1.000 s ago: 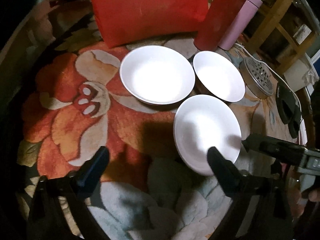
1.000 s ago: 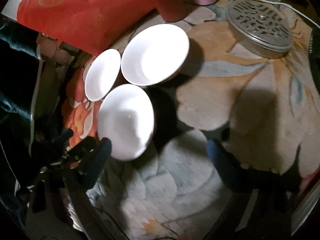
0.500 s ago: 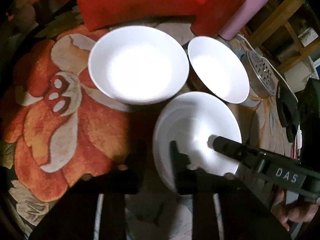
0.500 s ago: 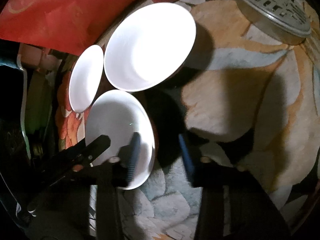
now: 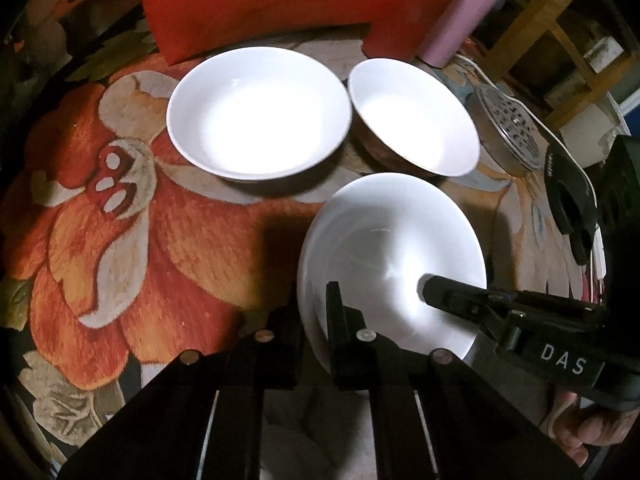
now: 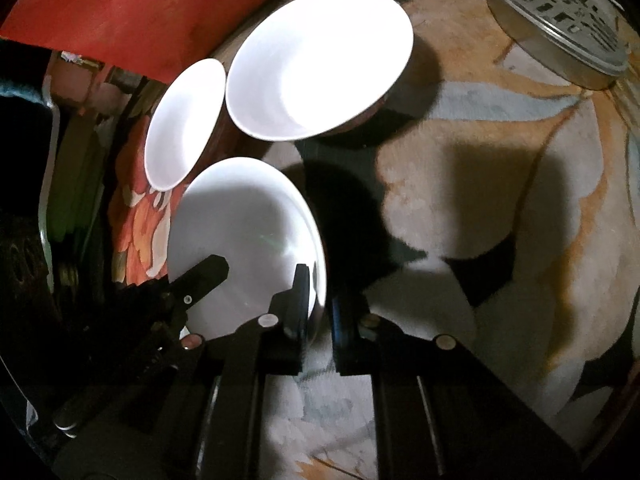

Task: Organize plates and bowls
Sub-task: 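Carry the white bowl with the right tool over the stacked plates, then lower the white bowl onto the plates and open the right tool, then withdraw the right tool toward the two remaining white bowls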

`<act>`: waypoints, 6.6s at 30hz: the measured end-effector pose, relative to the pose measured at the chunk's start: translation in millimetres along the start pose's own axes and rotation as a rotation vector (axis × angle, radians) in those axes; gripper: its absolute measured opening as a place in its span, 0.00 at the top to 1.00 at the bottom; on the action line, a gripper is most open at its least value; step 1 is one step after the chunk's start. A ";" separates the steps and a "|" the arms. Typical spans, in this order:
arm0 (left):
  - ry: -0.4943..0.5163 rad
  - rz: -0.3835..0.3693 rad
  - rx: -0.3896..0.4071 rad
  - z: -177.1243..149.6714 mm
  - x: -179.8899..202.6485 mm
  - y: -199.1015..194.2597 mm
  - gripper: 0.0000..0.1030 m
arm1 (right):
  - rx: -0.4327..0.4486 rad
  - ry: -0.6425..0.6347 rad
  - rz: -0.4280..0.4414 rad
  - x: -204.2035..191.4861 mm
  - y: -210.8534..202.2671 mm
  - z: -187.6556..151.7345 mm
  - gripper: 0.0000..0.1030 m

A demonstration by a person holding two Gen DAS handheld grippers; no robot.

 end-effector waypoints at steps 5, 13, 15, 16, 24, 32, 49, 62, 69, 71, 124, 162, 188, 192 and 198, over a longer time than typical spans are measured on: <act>0.034 -0.008 0.015 -8.5 17.1 -12.3 0.93 | 0.001 -0.008 -0.019 5.6 -17.5 -12.1 0.90; 0.095 -0.044 0.025 -18.9 68.1 -39.3 0.93 | 0.025 -0.011 -0.056 23.1 -65.7 -36.0 0.90; 0.119 -0.045 0.026 -21.7 82.3 -46.4 0.93 | 0.037 -0.006 -0.062 27.8 -77.8 -42.1 0.89; 0.130 -0.046 0.029 -22.9 89.2 -49.9 0.93 | 0.044 0.004 -0.064 31.0 -86.2 -46.1 0.89; 0.216 -0.073 0.030 -33.5 149.9 -77.1 0.93 | 0.124 0.097 -0.050 64.1 -139.0 -79.5 0.89; 0.270 -0.104 -0.006 -52.1 206.3 -80.3 0.93 | 0.191 0.140 -0.082 101.6 -180.8 -109.6 0.89; 0.402 -0.157 -0.068 -94.6 311.3 -55.4 0.93 | 0.214 0.313 -0.098 194.1 -220.5 -168.1 0.89; 0.443 -0.205 -0.141 -130.4 367.2 -21.4 0.93 | 0.188 0.433 -0.131 255.1 -225.6 -203.6 0.89; 0.460 -0.212 -0.200 -150.7 382.4 3.2 0.93 | 0.155 0.469 -0.154 278.7 -219.1 -219.1 0.89; 0.467 -0.209 -0.212 -155.4 386.9 9.5 0.93 | 0.145 0.480 -0.159 285.5 -216.5 -222.5 0.89; 0.429 -0.153 -0.086 -113.6 337.5 -24.2 0.28 | 0.259 0.486 -0.227 278.6 -240.8 -200.5 0.42; 0.230 0.001 -0.005 -74.1 211.3 -48.3 0.01 | 0.259 0.268 -0.282 191.2 -205.8 -154.2 0.00; 0.101 0.057 0.022 -55.6 132.0 -48.9 0.01 | 0.193 0.154 -0.278 142.4 -166.9 -135.9 0.00; 0.092 0.064 0.027 -54.1 125.7 -49.9 0.01 | 0.194 0.140 -0.276 137.5 -165.0 -132.3 0.00; 0.075 0.076 0.028 -51.9 113.9 -50.0 0.01 | 0.198 0.107 -0.272 126.3 -161.6 -121.6 0.00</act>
Point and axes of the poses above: each gripper's, at about its wrist camera, not at the fingertips, and y roughly the way its jaws point, x to its right, z to its top, the point moved 1 cm from there along y, roughly the way its jaws point, and after that the axes turned 1 degree about -z, right-handed, at the moved point
